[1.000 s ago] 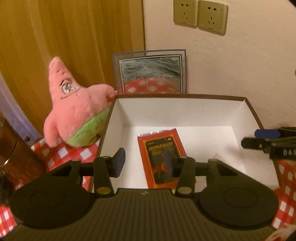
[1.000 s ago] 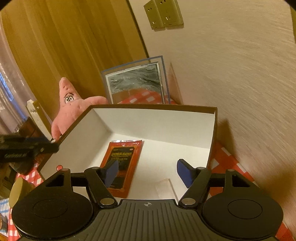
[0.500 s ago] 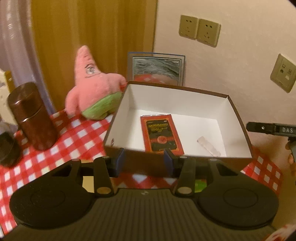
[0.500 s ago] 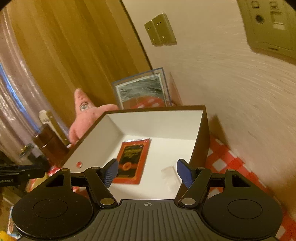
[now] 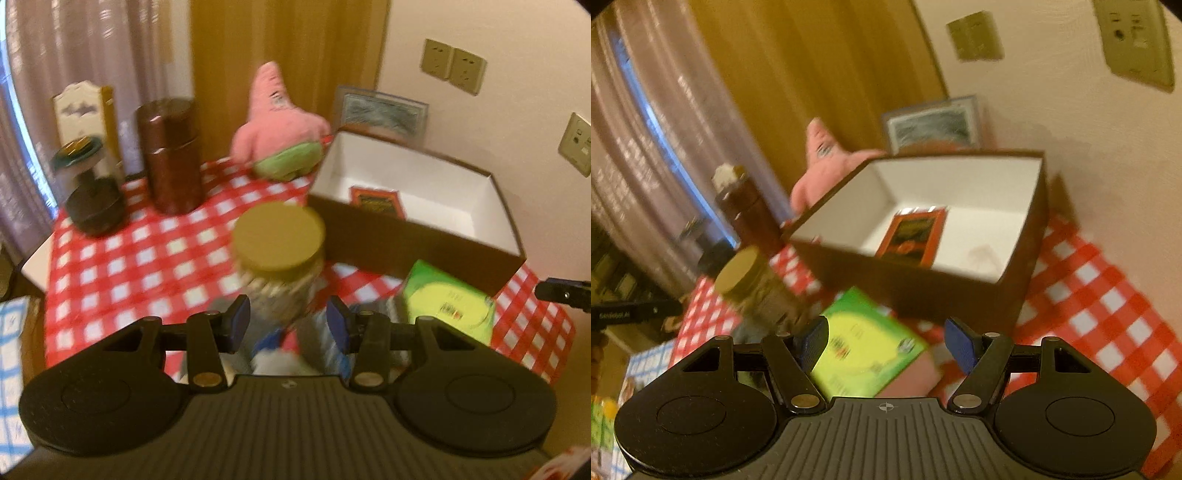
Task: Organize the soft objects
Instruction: 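Grasp the cotton swab bag with the right tool while the left tool reaches the beige stocking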
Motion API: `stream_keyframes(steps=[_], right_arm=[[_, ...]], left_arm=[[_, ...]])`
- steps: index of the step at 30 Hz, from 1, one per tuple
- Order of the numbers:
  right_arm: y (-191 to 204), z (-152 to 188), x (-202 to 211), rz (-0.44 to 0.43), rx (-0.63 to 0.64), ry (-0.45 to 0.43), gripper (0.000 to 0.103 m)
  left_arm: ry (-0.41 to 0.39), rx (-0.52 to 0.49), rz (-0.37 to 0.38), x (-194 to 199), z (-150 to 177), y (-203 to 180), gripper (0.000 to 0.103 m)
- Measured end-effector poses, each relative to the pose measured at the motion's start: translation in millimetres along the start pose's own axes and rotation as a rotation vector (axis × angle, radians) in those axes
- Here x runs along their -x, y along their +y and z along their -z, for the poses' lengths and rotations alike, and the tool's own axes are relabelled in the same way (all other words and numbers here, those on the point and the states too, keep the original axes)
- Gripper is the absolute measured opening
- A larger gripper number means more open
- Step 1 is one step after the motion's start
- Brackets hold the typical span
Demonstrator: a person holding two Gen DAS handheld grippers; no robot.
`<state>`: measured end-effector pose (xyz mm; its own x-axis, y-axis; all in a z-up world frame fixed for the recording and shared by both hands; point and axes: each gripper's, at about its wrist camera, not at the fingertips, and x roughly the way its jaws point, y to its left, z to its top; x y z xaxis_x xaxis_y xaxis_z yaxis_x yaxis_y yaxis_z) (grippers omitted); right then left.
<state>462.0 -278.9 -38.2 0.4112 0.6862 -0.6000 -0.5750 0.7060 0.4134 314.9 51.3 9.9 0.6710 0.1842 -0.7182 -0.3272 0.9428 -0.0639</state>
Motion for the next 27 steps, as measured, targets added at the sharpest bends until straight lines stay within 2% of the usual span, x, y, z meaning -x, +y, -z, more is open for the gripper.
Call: stream_keyframes(steps=[7, 14, 23, 27], right_arm=[[32.1, 35.3, -11.7, -0.036, 0.029, 0.099, 0.07], [48.5, 72.1, -25.7, -0.025, 0.071, 0.198, 0.07], [64.3, 107.0, -35.2, -0.011, 0.174, 0.309, 0.071], [72.3, 121.8, -39.2, 0.011, 0.248, 0.344, 0.077]], left_arm=[[0.035, 0.06, -0.066, 26.6, 44.4, 35.5, 0.043], [0.081, 0.107, -0.118, 40.4, 84.9, 62.4, 0.043], [0.159, 0.111, -0.071, 34.4, 122.6, 61.7, 0.043], [0.193, 0.093, -0.02, 27.1, 132.4, 49.8, 0.043]])
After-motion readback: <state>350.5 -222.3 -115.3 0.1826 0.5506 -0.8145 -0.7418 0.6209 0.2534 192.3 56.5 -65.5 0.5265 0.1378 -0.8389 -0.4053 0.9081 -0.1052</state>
